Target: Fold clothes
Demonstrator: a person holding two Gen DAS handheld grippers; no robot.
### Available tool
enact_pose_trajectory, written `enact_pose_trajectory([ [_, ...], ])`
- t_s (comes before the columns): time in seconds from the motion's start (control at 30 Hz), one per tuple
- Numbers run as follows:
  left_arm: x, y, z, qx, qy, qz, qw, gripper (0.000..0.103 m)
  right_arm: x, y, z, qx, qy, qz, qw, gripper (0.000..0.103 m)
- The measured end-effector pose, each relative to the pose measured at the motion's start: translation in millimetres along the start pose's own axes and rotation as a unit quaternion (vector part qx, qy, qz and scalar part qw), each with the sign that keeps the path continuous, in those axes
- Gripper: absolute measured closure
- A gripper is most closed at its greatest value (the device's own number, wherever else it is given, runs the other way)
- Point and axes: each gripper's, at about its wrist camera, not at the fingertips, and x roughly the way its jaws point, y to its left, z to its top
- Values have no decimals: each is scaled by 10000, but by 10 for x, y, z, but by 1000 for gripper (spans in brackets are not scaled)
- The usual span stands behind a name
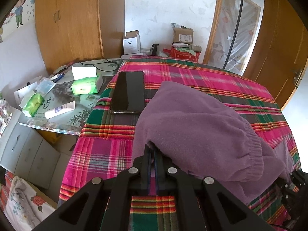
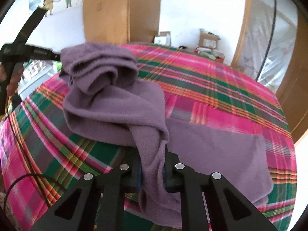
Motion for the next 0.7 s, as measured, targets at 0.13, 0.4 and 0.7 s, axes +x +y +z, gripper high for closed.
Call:
enact_pose_trajectory([
  [0.13,-80,-30,-54,-71,-16,-84,9999,101,-161,-131,16,151,-222,-166,9995,89],
  [0.4,-222,-238,-227,-29,14,-383,9993,101,-492,-483,-39,627,-514,-528,9953,89],
  [0.7,-243,-572,-459,126,193,-794,9966,101,-773,-808,-185,1009,-636,-948,9883,89],
])
